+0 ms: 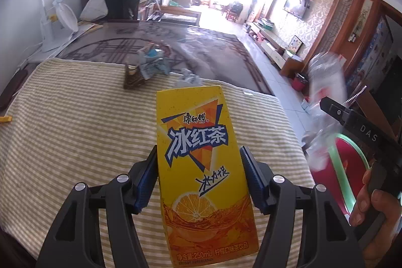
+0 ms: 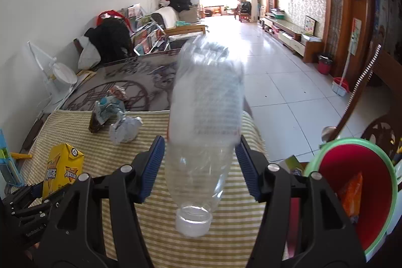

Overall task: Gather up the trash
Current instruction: 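Carry the carton and bottle over the red bin and release both inside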

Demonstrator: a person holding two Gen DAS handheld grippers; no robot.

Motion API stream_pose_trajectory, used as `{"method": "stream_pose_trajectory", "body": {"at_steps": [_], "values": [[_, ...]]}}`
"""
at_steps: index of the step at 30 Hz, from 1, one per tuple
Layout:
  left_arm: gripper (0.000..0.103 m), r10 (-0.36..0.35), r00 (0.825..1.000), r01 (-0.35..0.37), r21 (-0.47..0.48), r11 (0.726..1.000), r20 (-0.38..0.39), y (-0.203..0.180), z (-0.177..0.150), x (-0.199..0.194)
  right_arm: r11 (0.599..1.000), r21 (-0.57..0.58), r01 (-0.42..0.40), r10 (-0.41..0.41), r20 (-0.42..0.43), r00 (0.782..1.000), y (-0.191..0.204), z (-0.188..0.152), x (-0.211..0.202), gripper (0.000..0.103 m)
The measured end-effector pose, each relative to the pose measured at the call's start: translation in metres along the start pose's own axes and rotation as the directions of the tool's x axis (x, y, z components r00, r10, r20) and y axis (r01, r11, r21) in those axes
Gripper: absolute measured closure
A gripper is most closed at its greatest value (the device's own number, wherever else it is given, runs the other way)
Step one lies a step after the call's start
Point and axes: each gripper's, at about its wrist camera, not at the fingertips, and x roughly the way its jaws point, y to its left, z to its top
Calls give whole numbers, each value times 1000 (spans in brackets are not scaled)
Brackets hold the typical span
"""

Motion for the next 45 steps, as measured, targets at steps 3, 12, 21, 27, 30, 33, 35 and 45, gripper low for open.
{"method": "stream_pose_trajectory", "body": {"at_steps": [3, 12, 21, 27, 30, 33, 35, 45], "values": [[43, -34, 999, 34, 7, 999, -5, -13, 0, -2, 1000, 27, 11, -11, 10, 1000, -14, 1, -9, 47], [43, -107, 994, 105, 87, 991, 13, -47, -2, -17, 992, 122, 31, -20, -87, 996, -56, -12, 3, 49], [43, -100, 994, 102, 30, 994, -43, -34, -18, -6, 992, 112, 50, -27, -198, 980, -43, -10, 77, 27], [43, -78, 996, 80, 37, 996, -46, -28, -23, -12, 984, 148, 100, -51, -304, 951, -41, -16, 125, 27], [43, -61, 997, 63, 39, 997, -41, -22, -25, -16, 983, 154, 98, -44, -324, 945, -36, -19, 131, 34], [43, -48, 998, 49, 25, 998, -40, -15, -25, -18, 990, 83, 117, -85, -314, 945, -28, -20, 128, 47], [43, -47, 998, 47, 14, 999, -38, -12, -26, -20, 993, 53, 108, -87, -303, 949, -24, -21, 122, 49], [43, -86, 996, 86, -8, 996, -24, -14, -32, -33, 990, 143, -5, 38, -228, 973, -45, -31, 59, 50]]}}
